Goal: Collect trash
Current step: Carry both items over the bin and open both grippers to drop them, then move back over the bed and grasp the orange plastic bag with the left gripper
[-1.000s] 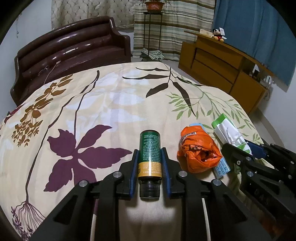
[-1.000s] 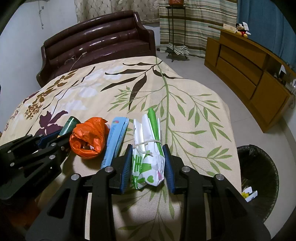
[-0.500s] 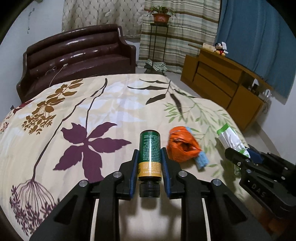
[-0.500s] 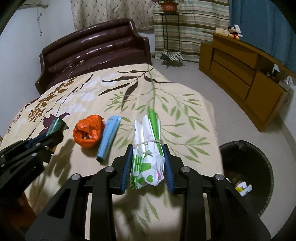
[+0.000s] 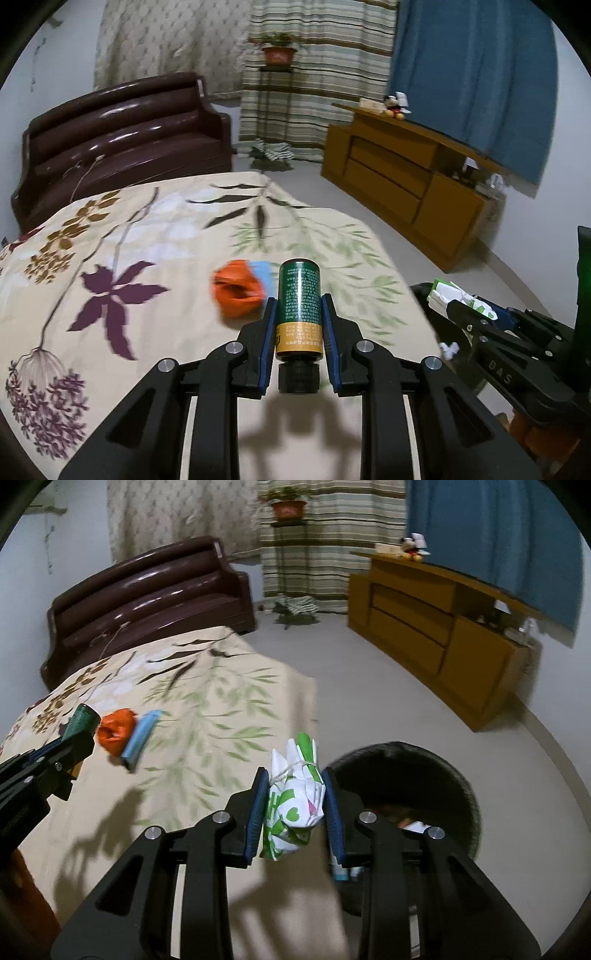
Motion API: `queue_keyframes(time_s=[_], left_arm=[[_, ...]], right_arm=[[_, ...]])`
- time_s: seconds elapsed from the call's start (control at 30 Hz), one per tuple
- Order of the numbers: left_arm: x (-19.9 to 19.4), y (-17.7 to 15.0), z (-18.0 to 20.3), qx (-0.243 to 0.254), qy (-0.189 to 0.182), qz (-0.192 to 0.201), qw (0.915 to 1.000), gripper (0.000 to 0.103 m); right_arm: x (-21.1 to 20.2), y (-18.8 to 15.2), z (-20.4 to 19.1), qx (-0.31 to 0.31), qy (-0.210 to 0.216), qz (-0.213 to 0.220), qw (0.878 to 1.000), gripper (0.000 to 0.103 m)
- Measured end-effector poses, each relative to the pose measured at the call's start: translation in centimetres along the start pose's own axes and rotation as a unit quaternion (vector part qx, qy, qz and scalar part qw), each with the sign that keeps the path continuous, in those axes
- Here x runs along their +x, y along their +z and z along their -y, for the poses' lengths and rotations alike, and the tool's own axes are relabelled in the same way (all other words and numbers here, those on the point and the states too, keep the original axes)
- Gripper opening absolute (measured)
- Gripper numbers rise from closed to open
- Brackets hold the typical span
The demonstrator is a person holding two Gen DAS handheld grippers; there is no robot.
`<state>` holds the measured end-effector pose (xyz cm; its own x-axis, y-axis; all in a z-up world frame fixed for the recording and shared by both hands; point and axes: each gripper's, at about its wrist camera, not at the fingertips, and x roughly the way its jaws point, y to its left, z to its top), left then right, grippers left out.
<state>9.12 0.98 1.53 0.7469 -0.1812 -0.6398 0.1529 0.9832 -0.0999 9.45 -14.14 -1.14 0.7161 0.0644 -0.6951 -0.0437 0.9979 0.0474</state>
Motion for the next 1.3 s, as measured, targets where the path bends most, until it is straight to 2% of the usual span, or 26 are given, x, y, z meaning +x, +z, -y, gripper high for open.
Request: queue_keyframes(time_s=[0.43,0.73,0.97,1.03,1.07,1.1,1.2,1.3], left_arm=[[3.5,0.1,9.2,0.06,-0.042,-0.007,0.9973,0.024],[5.4,-0.1,12.7,0.083,-0.049,-0.017,0.9952,0.024],[6.8,-0.2,14.4,0.1,-0.049,-0.024,0.9935,0.024],[7.1,-0.2,14.7,0.104,-0.048,-0.026,0.9931,0.024],[7.3,-0.2,14.8,0.105,-0.048,-0.026,0.9929,0.024],[7.3,-0.2,15.0,0.107,-0.048,-0.027,0.9928,0.026],[7.4,-0.3,15.0,0.106,-0.045,-0.027,0.993,0.042],[7.6,-0.3,14.9,0.104,-0.042,-0.027,0.9933,0.046]], right_arm=[[-0.8,-1.0,7.8,0.049,-0.041,0.016,0.998,0.029],[-0.3,-1.3,11.2,0.073,-0.055,0.02,0.996,0.029],[0.4,-1.6,12.4,0.084,-0.053,0.018,0.995,0.029],[0.5,-1.7,12.6,0.088,-0.055,0.021,0.994,0.03],[0.6,-1.7,12.8,0.092,-0.053,0.022,0.994,0.035],[0.7,-1.6,12.8,0.094,-0.053,0.022,0.994,0.04],[0.6,-1.6,13.3,0.099,-0.057,0.027,0.993,0.042],[0.5,-1.7,13.5,0.101,-0.059,0.027,0.993,0.042]])
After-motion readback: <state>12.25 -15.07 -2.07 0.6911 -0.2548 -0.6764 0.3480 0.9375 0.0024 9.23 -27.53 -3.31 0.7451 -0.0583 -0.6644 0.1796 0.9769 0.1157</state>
